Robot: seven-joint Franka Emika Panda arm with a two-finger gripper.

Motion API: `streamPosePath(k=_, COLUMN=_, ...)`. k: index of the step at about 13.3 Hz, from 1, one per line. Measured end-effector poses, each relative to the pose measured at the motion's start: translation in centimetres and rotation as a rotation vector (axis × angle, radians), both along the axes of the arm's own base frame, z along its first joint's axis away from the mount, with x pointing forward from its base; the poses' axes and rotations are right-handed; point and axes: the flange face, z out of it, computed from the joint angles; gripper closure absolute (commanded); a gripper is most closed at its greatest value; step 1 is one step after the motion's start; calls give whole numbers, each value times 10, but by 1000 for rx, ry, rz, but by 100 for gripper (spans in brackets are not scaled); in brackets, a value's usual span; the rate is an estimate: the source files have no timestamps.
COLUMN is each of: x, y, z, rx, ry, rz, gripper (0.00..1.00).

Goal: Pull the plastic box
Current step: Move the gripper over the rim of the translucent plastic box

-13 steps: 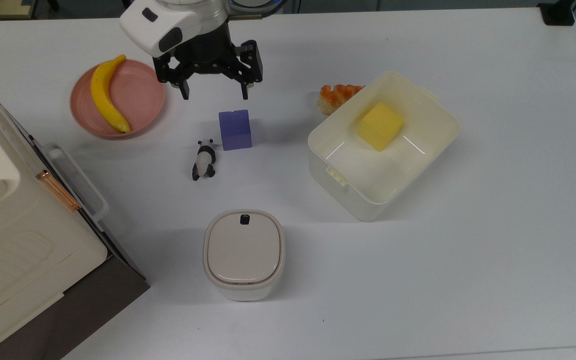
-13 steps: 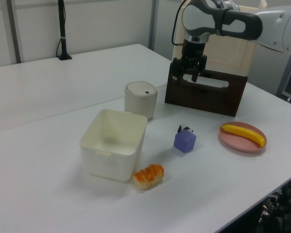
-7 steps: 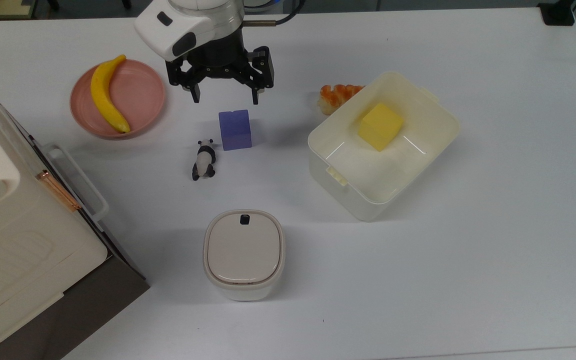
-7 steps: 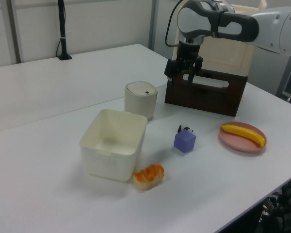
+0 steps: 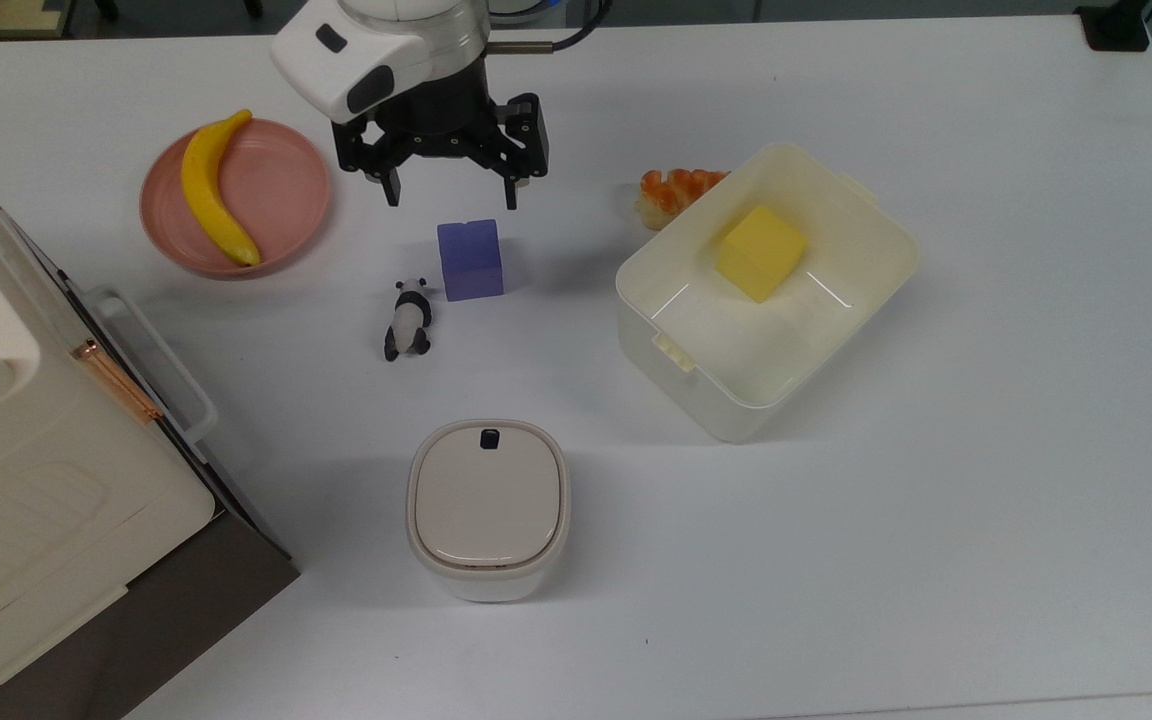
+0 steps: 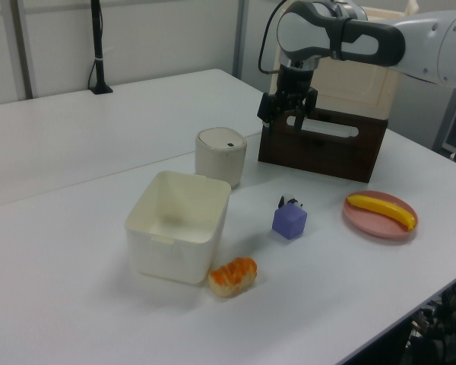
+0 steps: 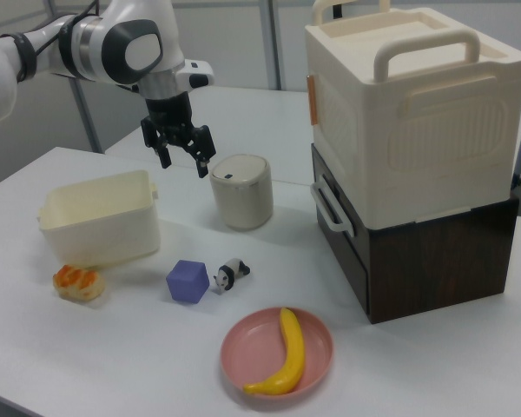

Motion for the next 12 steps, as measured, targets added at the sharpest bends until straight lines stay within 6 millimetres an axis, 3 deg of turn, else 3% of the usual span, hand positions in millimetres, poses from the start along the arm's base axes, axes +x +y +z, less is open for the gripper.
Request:
streamPosePath(k=2, x=0, y=14, z=-2, rx=0, ry=4, rz=27, gripper=0)
streamPosePath(k=8, x=-4, y=116, z=-37, rx=-8, ry=61, rz=164, gripper=0)
streamPosePath(k=12, x=-19, y=163, z=-66, rx=11, ry=124, rz=58, gripper=0)
